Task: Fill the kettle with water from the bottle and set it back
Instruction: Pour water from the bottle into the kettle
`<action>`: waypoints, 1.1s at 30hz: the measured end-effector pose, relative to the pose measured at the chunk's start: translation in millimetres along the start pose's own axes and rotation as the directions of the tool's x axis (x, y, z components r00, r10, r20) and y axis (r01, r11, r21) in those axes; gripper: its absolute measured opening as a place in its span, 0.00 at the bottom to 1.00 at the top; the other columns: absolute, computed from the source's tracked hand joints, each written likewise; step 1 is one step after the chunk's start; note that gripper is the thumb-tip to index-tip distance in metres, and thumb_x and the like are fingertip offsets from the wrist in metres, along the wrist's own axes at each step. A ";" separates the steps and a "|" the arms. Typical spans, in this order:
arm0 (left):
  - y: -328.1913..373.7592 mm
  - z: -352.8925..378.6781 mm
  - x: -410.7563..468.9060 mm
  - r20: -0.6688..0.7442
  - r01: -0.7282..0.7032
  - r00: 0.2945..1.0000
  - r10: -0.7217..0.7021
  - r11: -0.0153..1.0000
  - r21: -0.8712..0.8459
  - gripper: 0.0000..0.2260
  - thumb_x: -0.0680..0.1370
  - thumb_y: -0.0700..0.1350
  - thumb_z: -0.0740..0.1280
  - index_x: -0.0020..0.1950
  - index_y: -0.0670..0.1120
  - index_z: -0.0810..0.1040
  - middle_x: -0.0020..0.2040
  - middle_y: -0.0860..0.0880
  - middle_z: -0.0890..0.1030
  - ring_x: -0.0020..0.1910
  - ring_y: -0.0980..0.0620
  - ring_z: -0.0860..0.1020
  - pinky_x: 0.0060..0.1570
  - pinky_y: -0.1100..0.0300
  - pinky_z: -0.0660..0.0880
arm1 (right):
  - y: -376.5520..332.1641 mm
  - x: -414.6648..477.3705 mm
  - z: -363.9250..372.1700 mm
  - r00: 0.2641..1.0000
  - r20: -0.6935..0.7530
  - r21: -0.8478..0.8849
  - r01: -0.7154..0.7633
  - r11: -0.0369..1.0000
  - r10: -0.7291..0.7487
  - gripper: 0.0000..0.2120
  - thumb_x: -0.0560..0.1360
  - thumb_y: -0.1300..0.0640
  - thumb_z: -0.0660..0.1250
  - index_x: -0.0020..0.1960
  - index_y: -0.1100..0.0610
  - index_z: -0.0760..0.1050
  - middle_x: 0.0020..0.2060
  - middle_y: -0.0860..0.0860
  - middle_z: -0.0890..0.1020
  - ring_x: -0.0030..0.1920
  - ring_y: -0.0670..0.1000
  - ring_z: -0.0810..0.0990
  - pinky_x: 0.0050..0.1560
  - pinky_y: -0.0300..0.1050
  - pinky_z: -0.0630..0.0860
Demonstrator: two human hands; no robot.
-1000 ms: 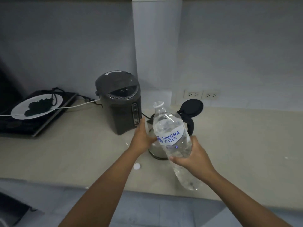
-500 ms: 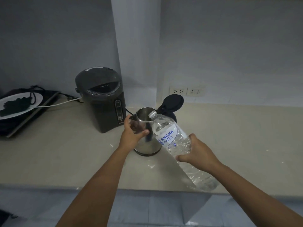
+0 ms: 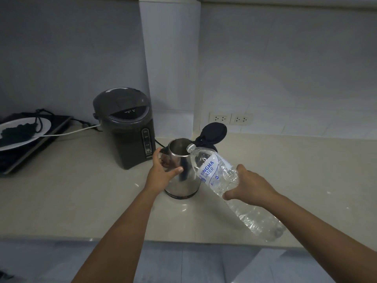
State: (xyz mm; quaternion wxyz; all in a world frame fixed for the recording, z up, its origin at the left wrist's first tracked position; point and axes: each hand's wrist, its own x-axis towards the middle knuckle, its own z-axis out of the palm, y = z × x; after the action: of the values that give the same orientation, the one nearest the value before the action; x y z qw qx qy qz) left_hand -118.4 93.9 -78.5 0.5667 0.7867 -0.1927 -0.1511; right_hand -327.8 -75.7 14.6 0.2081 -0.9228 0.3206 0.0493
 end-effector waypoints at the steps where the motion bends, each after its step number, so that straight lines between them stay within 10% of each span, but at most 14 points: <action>1: -0.6 -0.1 0.3 0.000 -0.001 1.000 0.001 1.000 0.005 0.49 0.68 0.48 0.78 0.78 0.54 0.48 0.72 0.44 0.71 0.68 0.49 0.72 0.59 0.60 0.67 | 0.4 -0.3 -1.3 1.000 0.003 -0.012 0.000 1.000 0.000 0.32 0.62 0.42 0.76 0.54 0.54 0.63 0.39 0.49 0.75 0.34 0.50 0.75 0.32 0.46 0.70; 15: 0.3 0.5 -1.0 0.041 0.007 0.999 -0.006 1.000 -0.025 0.50 0.70 0.47 0.77 0.79 0.56 0.43 0.76 0.45 0.65 0.72 0.48 0.67 0.66 0.55 0.66 | 3.0 7.1 -14.6 0.999 0.030 -0.110 0.043 0.993 -0.040 0.32 0.61 0.40 0.76 0.53 0.52 0.61 0.39 0.47 0.72 0.41 0.52 0.75 0.34 0.46 0.69; 22: 0.0 2.5 -3.7 0.035 0.001 0.999 0.000 0.999 -0.038 0.48 0.71 0.45 0.76 0.79 0.55 0.44 0.74 0.45 0.68 0.69 0.48 0.71 0.52 0.63 0.68 | 4.5 10.6 -19.8 0.997 0.030 -0.143 0.071 0.987 -0.068 0.31 0.61 0.41 0.75 0.51 0.52 0.60 0.37 0.46 0.72 0.38 0.50 0.73 0.33 0.45 0.68; 33: 1.1 3.2 -4.3 0.031 0.022 0.999 -0.020 0.998 -0.058 0.51 0.69 0.48 0.77 0.78 0.57 0.43 0.74 0.46 0.68 0.72 0.48 0.68 0.64 0.57 0.64 | 6.7 12.4 -24.1 0.996 0.045 -0.170 0.088 0.981 -0.082 0.31 0.62 0.40 0.75 0.51 0.52 0.60 0.37 0.46 0.72 0.39 0.51 0.73 0.33 0.45 0.68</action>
State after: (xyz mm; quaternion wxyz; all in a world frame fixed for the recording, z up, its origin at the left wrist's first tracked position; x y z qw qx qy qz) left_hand -123.9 93.0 -78.3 0.5850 0.7694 -0.1883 -0.1745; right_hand -323.1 -97.6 31.4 0.1357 -0.9490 0.2713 0.0854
